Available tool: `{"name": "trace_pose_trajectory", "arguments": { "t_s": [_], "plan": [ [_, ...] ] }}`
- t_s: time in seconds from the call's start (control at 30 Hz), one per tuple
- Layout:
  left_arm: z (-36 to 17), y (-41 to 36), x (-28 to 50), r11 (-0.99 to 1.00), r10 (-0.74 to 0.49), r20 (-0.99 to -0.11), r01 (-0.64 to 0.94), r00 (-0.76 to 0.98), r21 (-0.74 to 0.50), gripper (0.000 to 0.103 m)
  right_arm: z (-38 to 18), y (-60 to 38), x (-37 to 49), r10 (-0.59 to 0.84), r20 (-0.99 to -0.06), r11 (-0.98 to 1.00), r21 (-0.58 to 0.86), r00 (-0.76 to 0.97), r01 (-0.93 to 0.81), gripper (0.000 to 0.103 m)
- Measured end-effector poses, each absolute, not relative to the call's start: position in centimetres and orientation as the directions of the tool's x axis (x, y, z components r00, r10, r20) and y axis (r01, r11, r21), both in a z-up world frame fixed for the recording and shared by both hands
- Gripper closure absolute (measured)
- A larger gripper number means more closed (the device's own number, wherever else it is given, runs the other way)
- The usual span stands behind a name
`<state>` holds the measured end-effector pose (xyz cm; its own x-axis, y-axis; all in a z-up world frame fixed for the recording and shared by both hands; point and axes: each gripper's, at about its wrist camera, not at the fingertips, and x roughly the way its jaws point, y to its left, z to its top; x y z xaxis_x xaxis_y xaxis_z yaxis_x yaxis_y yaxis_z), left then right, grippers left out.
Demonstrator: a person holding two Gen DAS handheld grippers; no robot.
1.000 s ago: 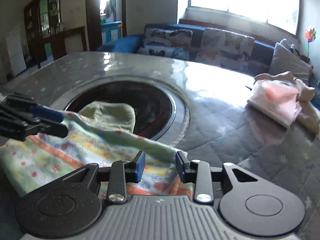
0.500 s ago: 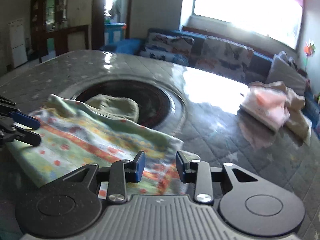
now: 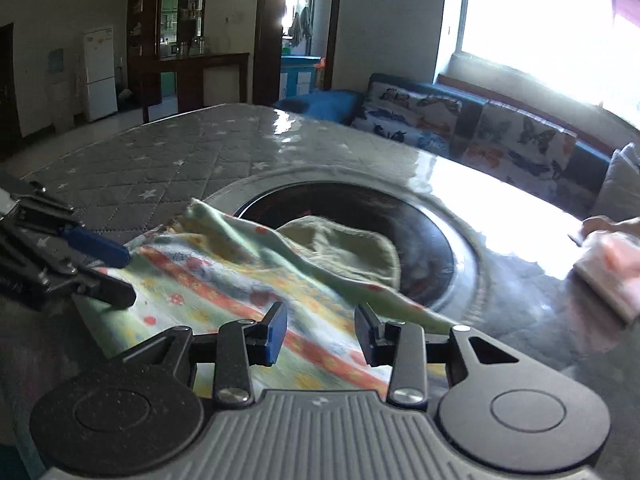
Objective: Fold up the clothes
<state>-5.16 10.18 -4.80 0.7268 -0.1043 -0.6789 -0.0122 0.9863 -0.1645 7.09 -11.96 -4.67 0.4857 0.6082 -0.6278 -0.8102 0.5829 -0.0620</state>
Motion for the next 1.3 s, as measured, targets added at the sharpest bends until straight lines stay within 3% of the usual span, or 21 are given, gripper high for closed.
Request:
{"name": "trace_pose_trajectory", "arguments": {
  "t_s": [0.13, 0.23, 0.43, 1.3],
  "plan": [
    [-4.5, 10.9, -5.8, 0.986, -0.075, -0.680, -0.047, 0.730, -0.160, 0.050, -5.3, -11.1, 6.2, 0.619, -0.650, 0.540, -0.055, 0.441, -0.840, 0.065],
    [-4.0, 11.1, -6.1, 0.983, -0.074, -0.666, -0.058, 0.742, -0.174, 0.050, -4.7, -11.4, 4.9, 0.640, -0.643, 0.506, -0.060, 0.421, -0.860, 0.059],
    [-3.6, 8.8, -6.2, 0.991, -0.097, -0.640, 0.016, 0.762, -0.131, 0.050, -4.7, -12.2, 2.7, 0.647, -0.654, 0.462, -0.072, 0.391, -0.884, 0.059],
    [-5.6, 7.7, -6.5, 0.995, -0.095, -0.671, 0.049, 0.735, -0.088, 0.047, -6.0, -21.2, 1.0, 0.578, -0.667, 0.628, -0.003, 0.470, -0.778, 0.047]
  ]
}}
